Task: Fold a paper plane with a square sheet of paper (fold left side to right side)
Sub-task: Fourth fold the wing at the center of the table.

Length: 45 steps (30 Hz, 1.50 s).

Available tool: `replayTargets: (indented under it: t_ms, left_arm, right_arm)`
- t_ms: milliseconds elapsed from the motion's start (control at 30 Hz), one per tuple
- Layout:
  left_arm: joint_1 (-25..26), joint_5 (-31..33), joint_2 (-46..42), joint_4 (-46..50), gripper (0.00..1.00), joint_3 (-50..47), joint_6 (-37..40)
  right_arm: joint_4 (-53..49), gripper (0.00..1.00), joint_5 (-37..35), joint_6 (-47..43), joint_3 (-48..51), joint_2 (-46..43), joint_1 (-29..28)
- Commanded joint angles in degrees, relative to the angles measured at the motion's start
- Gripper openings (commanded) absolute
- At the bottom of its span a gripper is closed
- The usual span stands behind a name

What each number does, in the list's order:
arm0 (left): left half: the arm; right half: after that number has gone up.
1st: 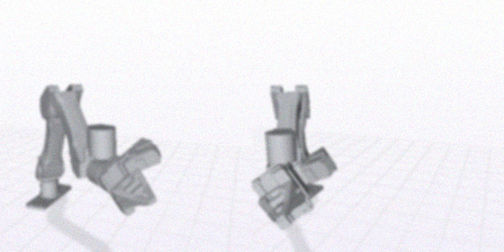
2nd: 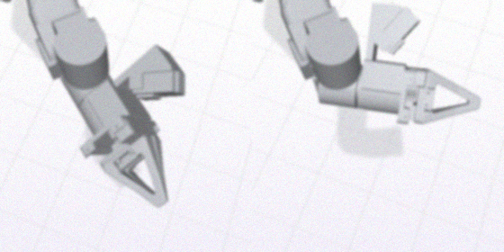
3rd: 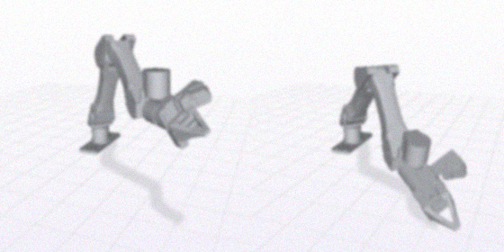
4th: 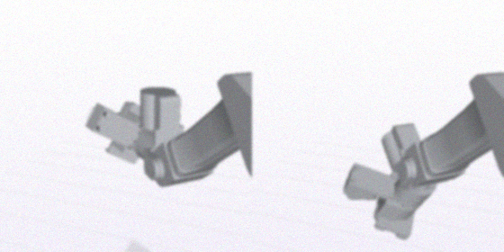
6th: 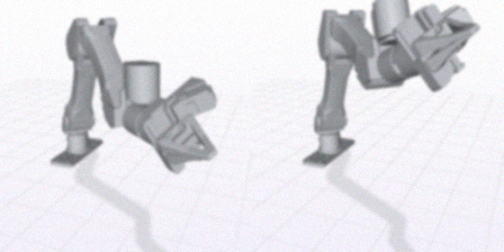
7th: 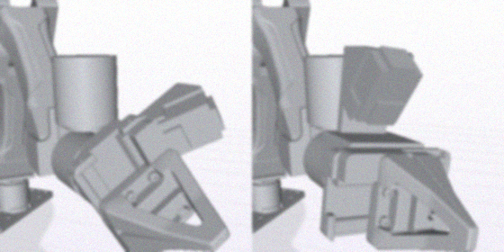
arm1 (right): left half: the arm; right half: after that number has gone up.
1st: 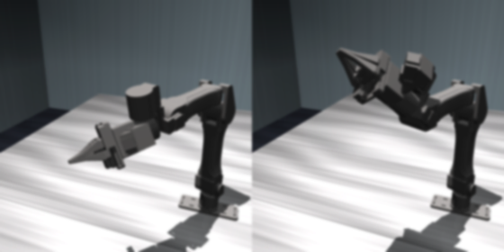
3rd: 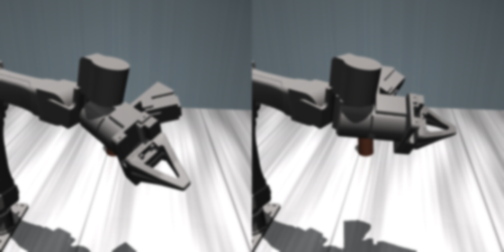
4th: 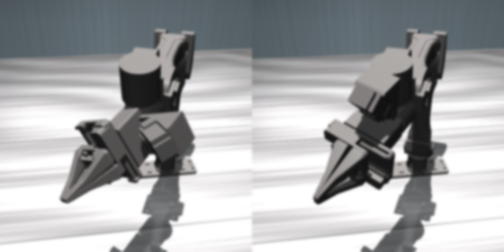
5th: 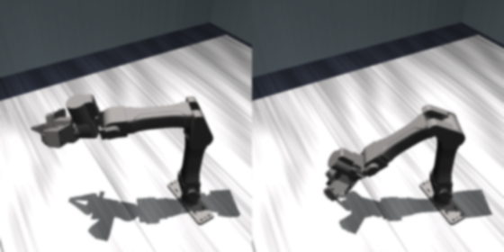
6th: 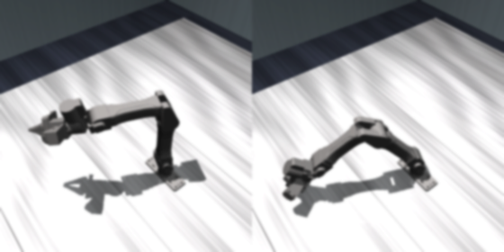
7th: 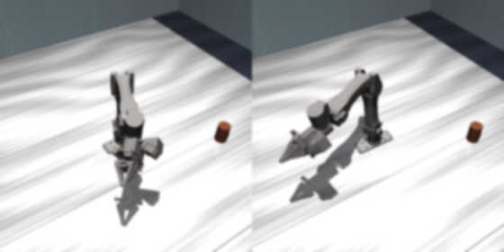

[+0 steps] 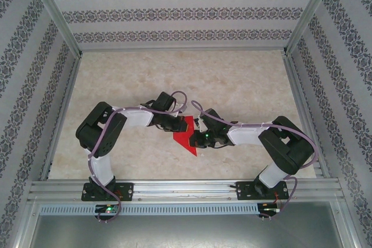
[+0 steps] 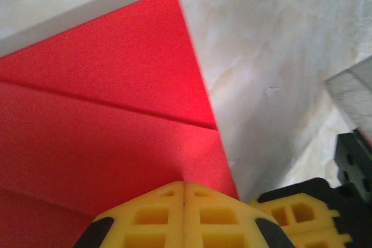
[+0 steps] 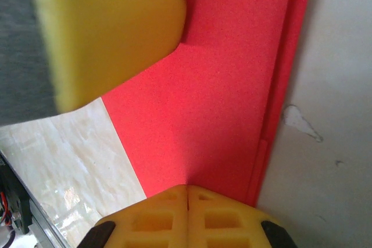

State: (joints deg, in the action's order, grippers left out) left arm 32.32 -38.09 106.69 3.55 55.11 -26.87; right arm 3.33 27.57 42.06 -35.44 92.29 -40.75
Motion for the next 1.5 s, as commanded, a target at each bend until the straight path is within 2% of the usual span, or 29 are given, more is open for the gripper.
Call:
replayTargets:
  t_ms: [0, 433, 767, 1000, 1467]
  left_arm:
    - [0.7, 2.1, 1.3, -1.3, 0.00, -0.8, -0.6]
    - [0.7, 4.9, 1.9, 0.6, 0.00, -2.4, 0.2]
    - [0.7, 4.4, 2.2, 0.0, 0.00, -2.4, -0.1]
    - [0.8, 4.5, 2.2, 0.0, 0.00, -2.4, -0.2]
    - [0.7, 5.8, 2.9, 0.5, 0.00, -1.9, 0.5]
  right_arm:
    - [-8.5, 0.00, -2.7, 0.6, 1.4, 2.4, -1.3]
    - [-8.4, 0.00, -1.0, 2.5, -3.1, -6.6, -2.5]
    - [-0.3, 0.00, -1.5, 6.5, -1.3, -2.8, -4.7]
    - [-0.2, 0.00, -3.4, 7.2, -0.8, -0.4, -4.6]
    - [-1.4, 0.00, -4.9, 7.9, 2.5, -2.1, -4.2]
